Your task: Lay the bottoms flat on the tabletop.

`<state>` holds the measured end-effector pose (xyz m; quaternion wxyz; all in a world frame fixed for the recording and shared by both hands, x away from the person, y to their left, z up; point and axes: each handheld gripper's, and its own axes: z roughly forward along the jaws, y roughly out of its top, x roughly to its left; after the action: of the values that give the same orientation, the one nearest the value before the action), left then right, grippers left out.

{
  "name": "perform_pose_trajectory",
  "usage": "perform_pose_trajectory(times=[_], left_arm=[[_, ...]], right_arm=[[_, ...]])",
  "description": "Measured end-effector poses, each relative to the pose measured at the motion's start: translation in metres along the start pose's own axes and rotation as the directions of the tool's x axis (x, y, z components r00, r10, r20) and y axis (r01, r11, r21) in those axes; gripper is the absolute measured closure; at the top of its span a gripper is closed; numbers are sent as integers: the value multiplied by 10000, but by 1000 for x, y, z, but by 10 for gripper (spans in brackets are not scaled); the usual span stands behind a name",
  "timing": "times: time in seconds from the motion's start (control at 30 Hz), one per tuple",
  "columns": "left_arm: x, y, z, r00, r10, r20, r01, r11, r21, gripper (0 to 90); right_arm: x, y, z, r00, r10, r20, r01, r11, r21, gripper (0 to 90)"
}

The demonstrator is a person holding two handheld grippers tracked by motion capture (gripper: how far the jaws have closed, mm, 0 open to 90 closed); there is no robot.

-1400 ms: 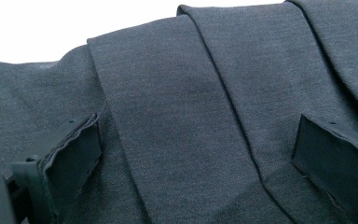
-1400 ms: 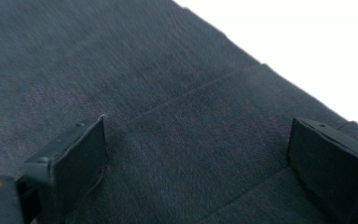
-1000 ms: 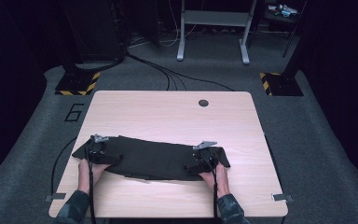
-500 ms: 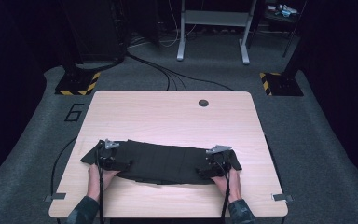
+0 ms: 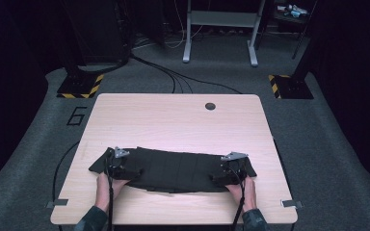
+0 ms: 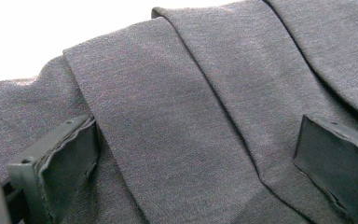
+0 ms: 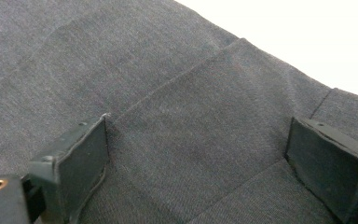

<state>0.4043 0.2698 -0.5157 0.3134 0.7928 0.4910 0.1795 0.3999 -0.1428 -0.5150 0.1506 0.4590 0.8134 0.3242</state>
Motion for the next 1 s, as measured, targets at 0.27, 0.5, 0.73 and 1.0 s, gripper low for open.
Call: perform_pose_trajectory(times=[0.27, 0.5, 0.73, 1.0], left_arm=[[-11, -1, 0, 9999, 82, 129, -81, 9999, -66, 3], [-10, -2, -9, 9990, 172, 418, -154, 9990, -417, 12], [9, -16, -51, 9977, -594, 334, 637, 9874, -1450, 39], [7, -41, -67, 9978, -441, 489, 502, 9903, -1294, 82]], right_arm=[[-7, -5, -5, 9998, 136, 122, -136, 9999, -10, 58], [-12, -8, -9, 9990, 411, 171, -410, 9991, -117, 59], [-9, -6, -43, 9991, 350, 230, -327, 9950, -940, 75], [-3, -32, -79, 9952, 911, 365, -846, 9848, -1519, 112]])
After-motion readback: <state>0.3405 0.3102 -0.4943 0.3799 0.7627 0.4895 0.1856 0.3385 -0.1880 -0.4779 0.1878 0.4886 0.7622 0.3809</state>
